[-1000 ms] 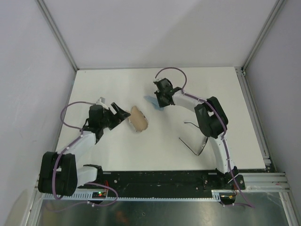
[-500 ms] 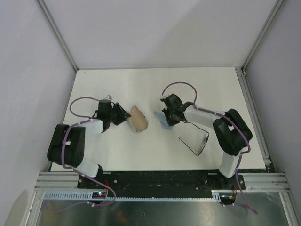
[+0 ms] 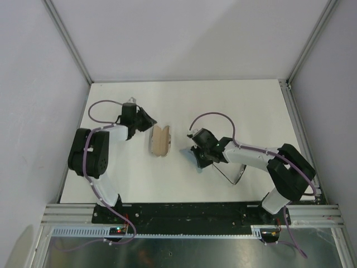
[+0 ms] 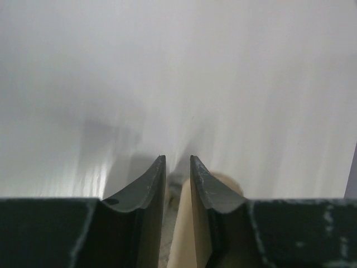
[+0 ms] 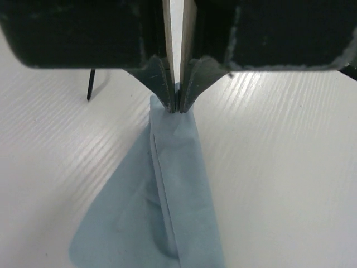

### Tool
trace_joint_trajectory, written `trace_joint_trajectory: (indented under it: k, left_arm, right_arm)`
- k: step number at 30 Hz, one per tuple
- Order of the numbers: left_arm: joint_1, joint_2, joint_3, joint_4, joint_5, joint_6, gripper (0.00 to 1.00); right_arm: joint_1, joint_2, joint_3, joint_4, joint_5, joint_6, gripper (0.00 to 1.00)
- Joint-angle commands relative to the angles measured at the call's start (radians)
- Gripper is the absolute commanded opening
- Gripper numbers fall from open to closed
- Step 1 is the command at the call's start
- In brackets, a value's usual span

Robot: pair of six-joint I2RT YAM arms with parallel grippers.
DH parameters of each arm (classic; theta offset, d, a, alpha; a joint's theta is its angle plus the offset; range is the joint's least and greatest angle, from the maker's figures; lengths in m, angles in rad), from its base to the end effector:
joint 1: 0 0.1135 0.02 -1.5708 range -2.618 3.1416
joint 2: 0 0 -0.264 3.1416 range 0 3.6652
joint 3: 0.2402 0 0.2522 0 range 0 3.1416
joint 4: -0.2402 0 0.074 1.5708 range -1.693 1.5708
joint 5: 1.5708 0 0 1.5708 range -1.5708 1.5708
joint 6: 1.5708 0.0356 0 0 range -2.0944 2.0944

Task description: Organize the sunglasses

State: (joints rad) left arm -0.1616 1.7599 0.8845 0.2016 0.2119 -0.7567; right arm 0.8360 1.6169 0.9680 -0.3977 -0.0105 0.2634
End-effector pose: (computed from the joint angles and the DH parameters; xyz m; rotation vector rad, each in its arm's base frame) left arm 0.3518 -0.0649 0.1553 -0.5685 2.2601 -0.7182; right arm 0.2132 0.2365 0.1821 -0.7586 2.5638 0.3867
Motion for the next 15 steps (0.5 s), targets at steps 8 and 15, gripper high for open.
trace_joint_trajectory:
  k: [8, 15]
  left_arm:
    - [-0.006, 0.121, 0.25, 0.028, -0.027, 0.056, 0.29]
    - [-0.028, -0.054, 0.212, -0.053, -0.037, 0.193, 0.41]
  right_arm:
    - [-0.031, -0.112, -0.045, 0.03, -0.038, 0.044, 0.22]
    - [-0.043, -0.084, -0.044, 0.052, -0.062, 0.029, 0.23]
